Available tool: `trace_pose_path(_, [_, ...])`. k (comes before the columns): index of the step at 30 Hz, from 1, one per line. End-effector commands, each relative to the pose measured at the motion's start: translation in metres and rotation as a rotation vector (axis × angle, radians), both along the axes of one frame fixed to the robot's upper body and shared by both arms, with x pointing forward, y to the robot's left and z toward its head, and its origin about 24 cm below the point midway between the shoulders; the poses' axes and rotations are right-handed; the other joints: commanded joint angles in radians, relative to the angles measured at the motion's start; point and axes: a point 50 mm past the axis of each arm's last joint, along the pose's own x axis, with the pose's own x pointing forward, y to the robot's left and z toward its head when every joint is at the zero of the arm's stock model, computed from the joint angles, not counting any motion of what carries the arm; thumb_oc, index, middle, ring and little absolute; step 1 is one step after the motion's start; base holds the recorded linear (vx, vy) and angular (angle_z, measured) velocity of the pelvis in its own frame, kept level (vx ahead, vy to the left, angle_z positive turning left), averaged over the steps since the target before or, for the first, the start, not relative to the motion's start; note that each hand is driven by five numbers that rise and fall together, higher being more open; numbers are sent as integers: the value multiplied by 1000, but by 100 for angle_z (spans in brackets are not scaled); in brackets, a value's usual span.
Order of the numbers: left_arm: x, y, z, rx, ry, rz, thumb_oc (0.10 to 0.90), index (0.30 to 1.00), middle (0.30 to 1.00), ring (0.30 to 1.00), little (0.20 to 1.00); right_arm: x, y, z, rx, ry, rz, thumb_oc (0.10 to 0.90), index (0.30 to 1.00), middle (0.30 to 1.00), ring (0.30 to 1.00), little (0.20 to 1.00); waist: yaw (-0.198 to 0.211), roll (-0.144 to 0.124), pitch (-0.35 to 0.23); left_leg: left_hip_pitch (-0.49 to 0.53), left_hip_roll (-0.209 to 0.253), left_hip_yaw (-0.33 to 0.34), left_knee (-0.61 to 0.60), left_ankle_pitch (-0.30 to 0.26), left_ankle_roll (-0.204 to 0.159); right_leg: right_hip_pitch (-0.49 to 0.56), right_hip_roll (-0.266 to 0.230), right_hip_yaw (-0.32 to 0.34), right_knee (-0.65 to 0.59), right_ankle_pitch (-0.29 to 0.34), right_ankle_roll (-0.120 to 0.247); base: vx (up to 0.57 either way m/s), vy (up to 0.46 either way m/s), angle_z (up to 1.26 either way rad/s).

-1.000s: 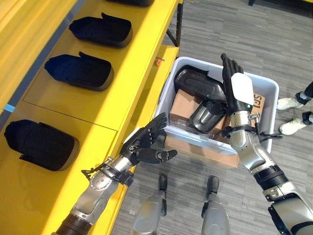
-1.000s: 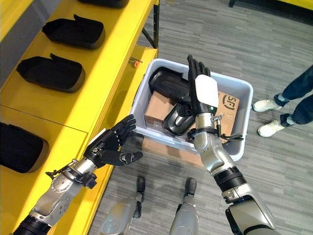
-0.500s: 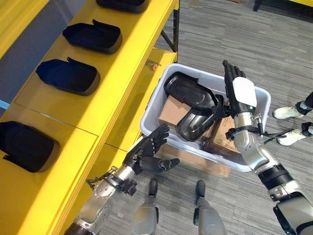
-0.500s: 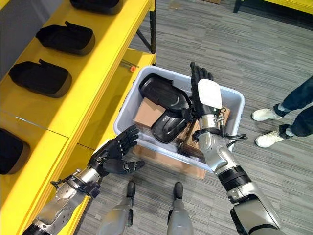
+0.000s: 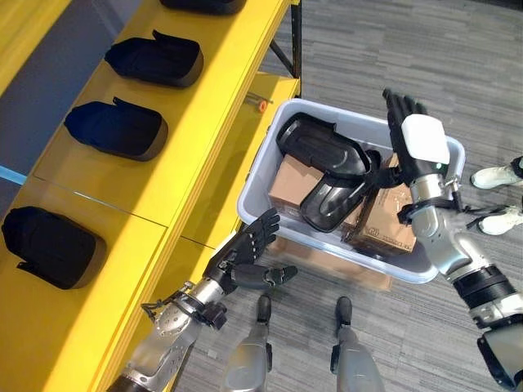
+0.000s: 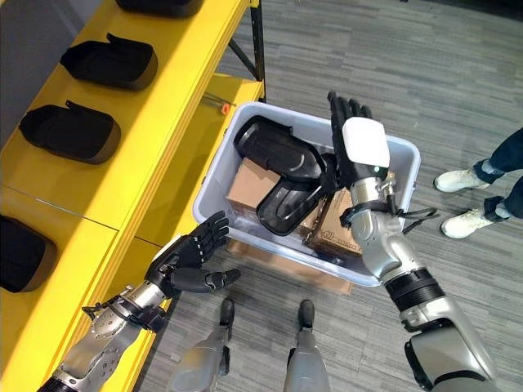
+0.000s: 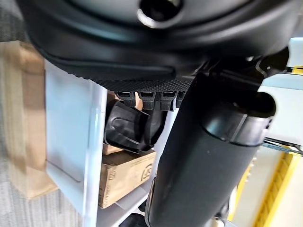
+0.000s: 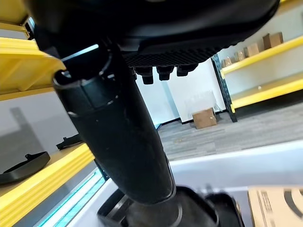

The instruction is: Move parts from the plastic box to the shelf.

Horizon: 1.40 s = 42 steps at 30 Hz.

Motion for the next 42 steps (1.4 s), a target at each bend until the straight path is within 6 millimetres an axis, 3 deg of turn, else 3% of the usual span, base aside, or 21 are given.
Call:
trace_pose_path(1, [-3,-9,42,-138,-206,-40,900,1000,1000,1000,1000,-3,20,88,-124,-308,91,900,1000,1000,1000,1000,19,-26,-25,-18,25,17,120,-162,29,-114,-48,-18,280,-226,-22,6,-64,2])
trace_pose_path(14, [1,-10,51,-162,-227,-27,900,1000,1000,1000,1000,-6,27,139,-331,-393,70,900,1000,1000,1000,1000,35,42,66,-166,20,-8,215,-148,23,-302,-44,13,516,-330,-65,-4,-63,2])
trace_pose_path(25, [-2,-4,49,-174,-212,-6,900,1000,1000,1000,1000,3,21,135,-324,-358,24,900,1000,1000,1000,1000,53,61,66,-359,-10,-33,360,-181,39,-505,-29,37,726,-418,-113,0,-70,8])
trace_pose_path(33, [-2,3,51,-161,-230,36,900,1000,1000,1000,1000,6,23,131,-335,-336,-3,900,1000,1000,1000,1000,59,66,66,-473,-17,-34,441,-203,50,-598,-23,50,782,-431,-124,-13,-47,-1])
trace_pose_path(42, [-4,15,51,-129,-234,72,900,1000,1000,1000,1000,9,11,155,-381,-333,-142,900,1000,1000,1000,1000,87,67,66,-646,-30,-55,558,-224,54,-731,-8,51,882,-462,-147,-17,-71,0])
